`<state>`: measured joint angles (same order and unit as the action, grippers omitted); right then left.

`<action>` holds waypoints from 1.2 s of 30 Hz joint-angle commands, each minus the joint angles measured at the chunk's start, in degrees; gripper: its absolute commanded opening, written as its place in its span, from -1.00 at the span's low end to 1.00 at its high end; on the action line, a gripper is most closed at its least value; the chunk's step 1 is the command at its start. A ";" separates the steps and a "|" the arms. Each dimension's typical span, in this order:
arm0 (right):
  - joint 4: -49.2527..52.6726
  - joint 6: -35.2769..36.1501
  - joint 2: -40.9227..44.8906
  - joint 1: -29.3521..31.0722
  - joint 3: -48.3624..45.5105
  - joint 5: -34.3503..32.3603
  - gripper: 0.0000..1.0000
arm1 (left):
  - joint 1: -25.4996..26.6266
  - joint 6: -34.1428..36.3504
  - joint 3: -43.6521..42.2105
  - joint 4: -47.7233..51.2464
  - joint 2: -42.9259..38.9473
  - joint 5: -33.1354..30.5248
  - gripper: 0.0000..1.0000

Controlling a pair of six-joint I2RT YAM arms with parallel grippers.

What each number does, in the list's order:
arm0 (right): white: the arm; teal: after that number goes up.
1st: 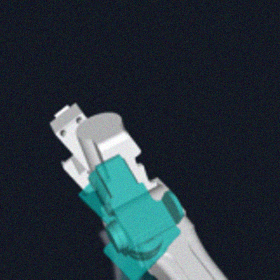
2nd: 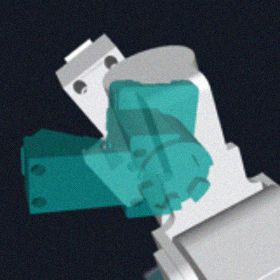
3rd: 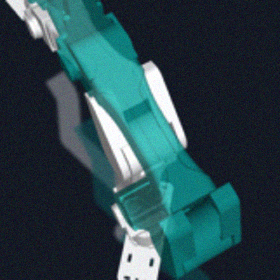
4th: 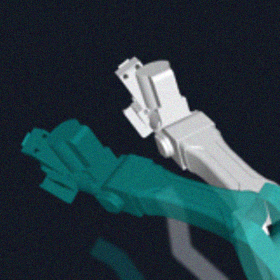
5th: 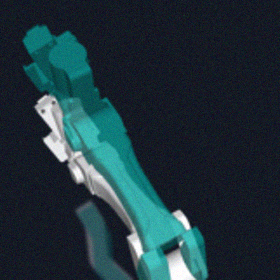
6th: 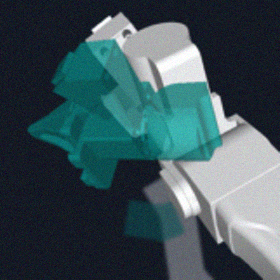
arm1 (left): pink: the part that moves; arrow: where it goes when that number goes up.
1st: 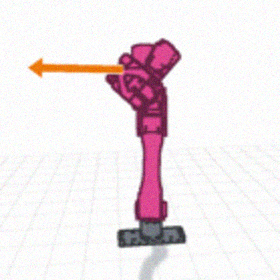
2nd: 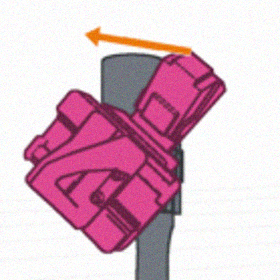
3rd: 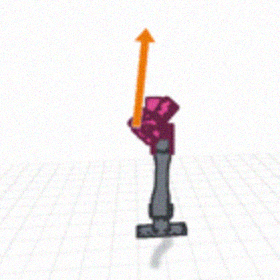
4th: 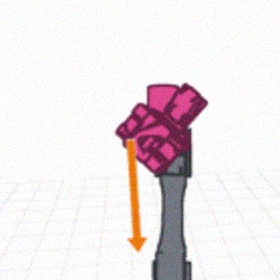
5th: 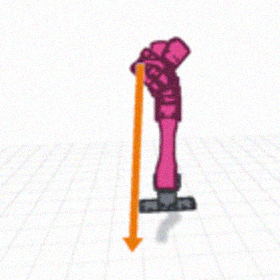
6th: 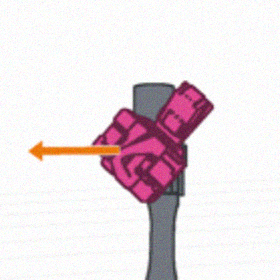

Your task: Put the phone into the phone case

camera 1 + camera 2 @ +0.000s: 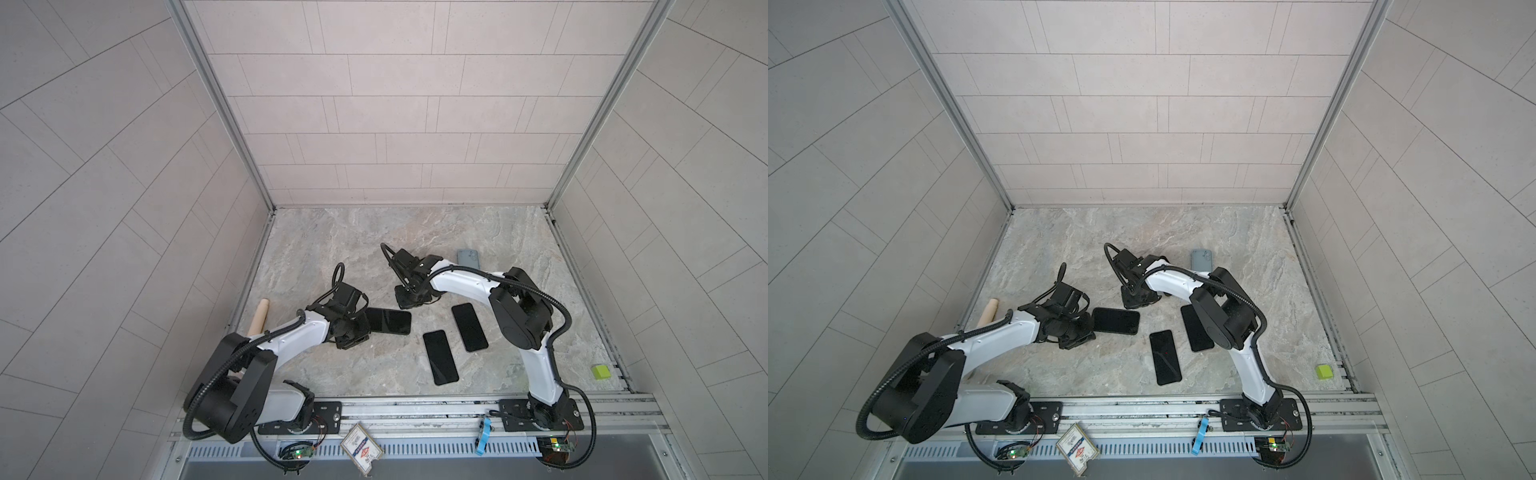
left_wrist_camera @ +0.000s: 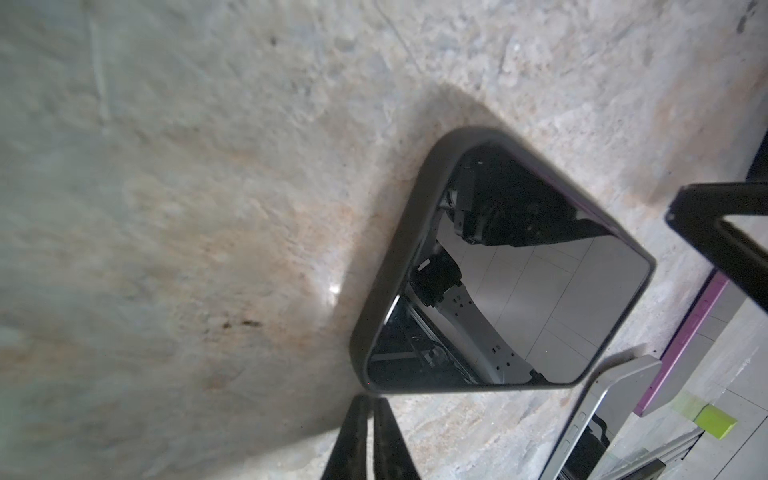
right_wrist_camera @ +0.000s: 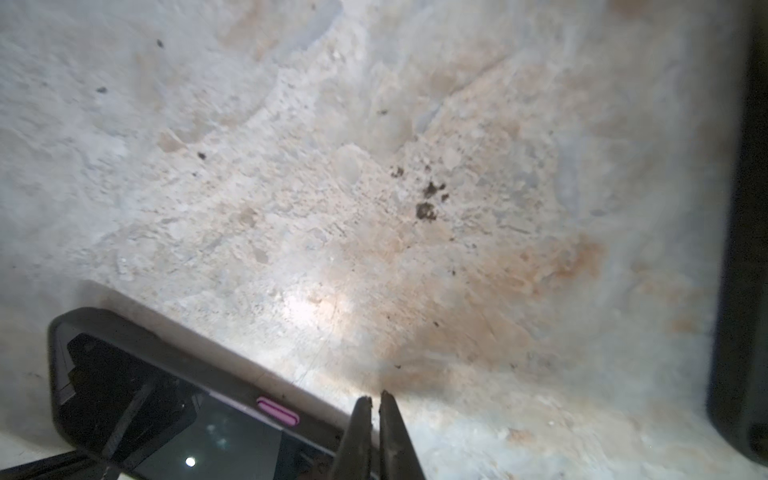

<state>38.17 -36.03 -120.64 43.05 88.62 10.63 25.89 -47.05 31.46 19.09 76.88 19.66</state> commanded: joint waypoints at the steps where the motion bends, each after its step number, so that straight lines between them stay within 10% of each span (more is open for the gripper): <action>1: -1.06 -0.27 -1.98 -0.03 -1.43 2.44 -0.79 | 0.13 0.73 0.78 0.44 2.03 -1.10 -0.74; 19: -8.39 -10.09 13.03 10.65 -20.21 2.37 -0.81 | 0.11 2.68 9.61 0.17 9.57 0.15 -0.74; 36: 2.47 -5.32 6.78 10.31 -1.93 -2.69 -0.52 | -0.21 0.64 16.54 22.76 -30.52 -13.04 -0.70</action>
<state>36.77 -42.98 -111.04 53.56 83.99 10.22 25.89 -46.81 43.55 34.24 50.96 13.52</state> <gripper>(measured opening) 0.228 0.141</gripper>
